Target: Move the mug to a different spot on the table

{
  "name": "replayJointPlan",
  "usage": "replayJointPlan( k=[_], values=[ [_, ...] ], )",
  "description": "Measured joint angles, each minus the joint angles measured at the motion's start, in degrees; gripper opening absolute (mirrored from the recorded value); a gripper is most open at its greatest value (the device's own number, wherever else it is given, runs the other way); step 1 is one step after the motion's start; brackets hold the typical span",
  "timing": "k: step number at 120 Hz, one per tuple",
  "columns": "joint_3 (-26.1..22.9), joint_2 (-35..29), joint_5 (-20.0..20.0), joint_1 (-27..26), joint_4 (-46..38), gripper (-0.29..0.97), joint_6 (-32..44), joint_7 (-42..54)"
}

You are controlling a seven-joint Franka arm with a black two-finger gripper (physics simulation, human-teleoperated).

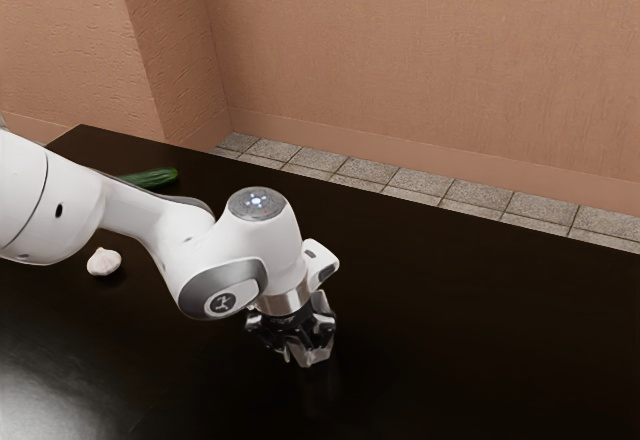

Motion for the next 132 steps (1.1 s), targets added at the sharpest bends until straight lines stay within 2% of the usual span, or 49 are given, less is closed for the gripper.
replayJointPlan(
  k=[18, 28, 36, 62, 77, 97, 132],
  values=[
    [0.1, -0.1, 0.7, -0.2, 0.2, 0.09, 0.0, -1.2],
    [0.1, -0.3, 3.9, 0.0, 0.6, 0.06, -0.1, -1.9],
    [0.1, -0.4, 8.4, 0.2, 1.6, 0.05, -0.1, -2.7],
    [0.2, -1.1, 27.6, 0.5, 3.6, 0.00, -0.3, -7.8],
    [0.2, -1.8, 34.6, 0.9, 3.7, -0.02, -0.6, -11.4],
    [0.2, -3.0, 37.8, 4.1, 3.4, -0.03, -1.0, -15.5],
    [0.1, -3.0, 38.7, 10.1, 2.9, -0.03, -1.2, -20.3]
  ],
)
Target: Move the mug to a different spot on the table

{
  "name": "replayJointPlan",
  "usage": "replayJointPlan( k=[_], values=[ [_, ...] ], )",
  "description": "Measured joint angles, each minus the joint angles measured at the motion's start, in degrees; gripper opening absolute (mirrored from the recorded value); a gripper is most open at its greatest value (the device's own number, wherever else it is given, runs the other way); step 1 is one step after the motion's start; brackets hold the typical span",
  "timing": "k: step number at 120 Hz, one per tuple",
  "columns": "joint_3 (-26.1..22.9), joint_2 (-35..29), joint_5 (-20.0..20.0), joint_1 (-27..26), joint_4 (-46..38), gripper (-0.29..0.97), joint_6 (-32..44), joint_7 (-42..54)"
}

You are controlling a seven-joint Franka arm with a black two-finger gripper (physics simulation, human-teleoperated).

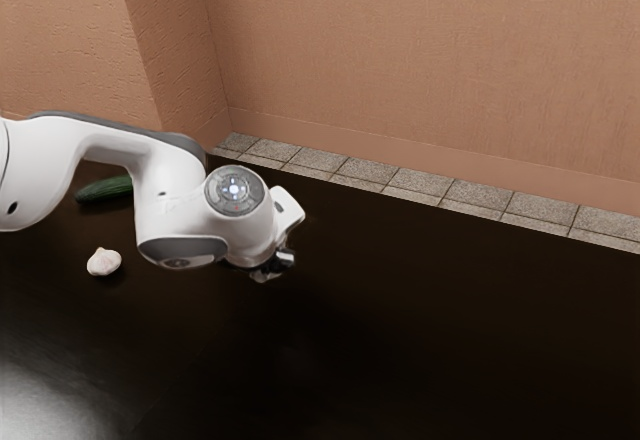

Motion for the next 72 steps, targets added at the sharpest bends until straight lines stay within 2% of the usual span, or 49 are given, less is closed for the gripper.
replayJointPlan(
  k=[26, 43, 57, 72],
  values=[
    [0.0, 2.9, 1.8, 5.0, 0.1, -0.03, 0.8, -2.3],
    [0.0, 4.1, 2.4, 5.0, 0.1, -0.04, 2.0, -3.5],
    [0.0, 5.5, 6.7, 5.4, 0.1, -0.04, 2.8, -5.3],
    [0.0, 7.0, 8.7, 5.6, 0.1, -0.04, 3.3, -7.1]
  ],
)
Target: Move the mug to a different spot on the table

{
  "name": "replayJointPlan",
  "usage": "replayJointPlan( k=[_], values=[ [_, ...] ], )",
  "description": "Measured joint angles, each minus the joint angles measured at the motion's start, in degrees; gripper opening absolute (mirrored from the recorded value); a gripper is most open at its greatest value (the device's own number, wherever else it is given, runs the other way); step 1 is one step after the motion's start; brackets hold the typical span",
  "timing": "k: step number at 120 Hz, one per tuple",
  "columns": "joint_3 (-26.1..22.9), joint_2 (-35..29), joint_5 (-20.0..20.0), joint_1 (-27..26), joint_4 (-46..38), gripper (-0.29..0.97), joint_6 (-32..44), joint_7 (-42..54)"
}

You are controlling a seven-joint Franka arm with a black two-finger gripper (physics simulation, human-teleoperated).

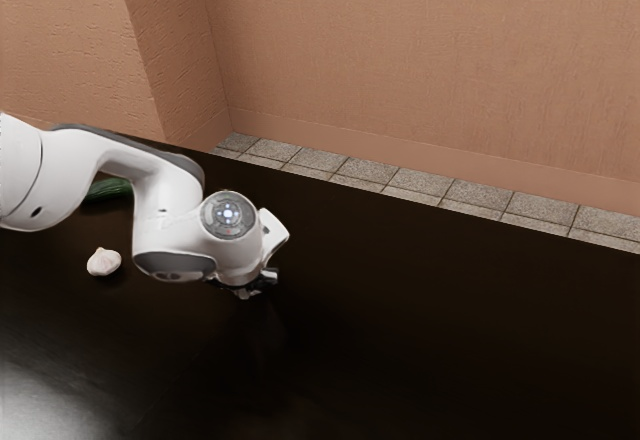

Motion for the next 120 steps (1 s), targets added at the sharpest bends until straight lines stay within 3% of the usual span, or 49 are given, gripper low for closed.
replayJointPlan(
  k=[40, 86, 120],
  values=[
    [0.0, 2.0, 0.9, 0.6, 0.0, -0.01, 0.8, -3.4],
    [0.0, 2.8, 0.9, 0.6, 0.0, 0.25, 1.4, -5.2],
    [0.0, 2.8, 0.8, 0.7, -0.1, 0.53, 1.5, -5.8]
  ],
)
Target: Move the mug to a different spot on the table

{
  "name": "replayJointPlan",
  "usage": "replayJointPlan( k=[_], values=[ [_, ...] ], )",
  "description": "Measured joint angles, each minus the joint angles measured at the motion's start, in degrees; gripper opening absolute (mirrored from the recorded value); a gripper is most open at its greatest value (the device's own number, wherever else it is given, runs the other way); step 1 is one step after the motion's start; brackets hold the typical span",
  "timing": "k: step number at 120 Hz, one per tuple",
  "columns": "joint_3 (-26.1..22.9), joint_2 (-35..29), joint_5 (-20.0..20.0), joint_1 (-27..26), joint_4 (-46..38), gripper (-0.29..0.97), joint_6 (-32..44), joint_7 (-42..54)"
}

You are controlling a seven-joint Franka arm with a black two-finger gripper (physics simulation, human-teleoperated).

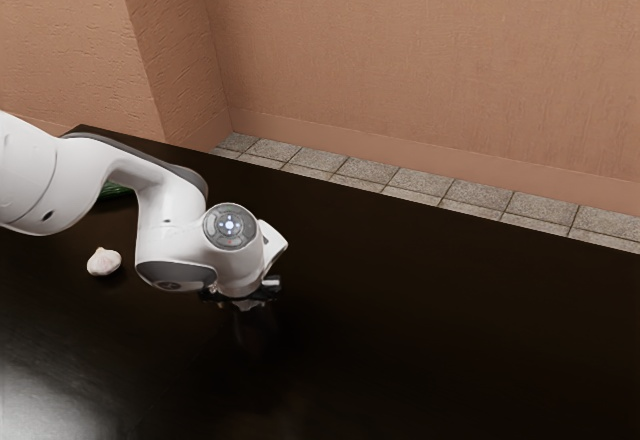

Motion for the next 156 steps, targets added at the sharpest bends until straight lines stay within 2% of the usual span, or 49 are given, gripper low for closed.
replayJointPlan(
  k=[20, 48, 70, 76, 90, 99, 109, 118, 130, 143, 156],
  values=[
    [-0.1, -3.1, -0.4, 0.1, -1.6, 0.61, 0.0, -0.2],
    [-0.8, -8.4, -0.7, 0.1, -5.4, 0.66, 0.1, -0.3],
    [-3.7, -19.5, -1.5, 0.0, -10.7, 0.67, 0.1, -0.2],
    [-4.1, -21.4, -6.4, -0.6, -10.3, 0.67, 0.2, 1.1],
    [-3.0, -21.5, -28.2, -0.1, -4.9, 0.68, -1.6, 9.0],
    [-2.3, -19.3, -41.4, 1.3, 4.1, 0.68, -8.0, 16.0],
    [-2.1, -16.3, -50.2, 3.0, 13.6, 0.68, -17.3, 25.4],
    [-2.0, -15.6, -54.3, 3.8, 19.1, 0.68, -25.5, 34.5],
    [-1.4, -15.3, -56.5, 3.5, 25.6, 0.68, -34.8, 47.9],
    [-0.7, -14.0, -56.0, 3.5, 34.8, 0.68, -44.5, 61.0],
    [-0.7, -13.6, -55.5, 4.1, 38.5, 0.68, -50.9, 72.0]
  ],
)
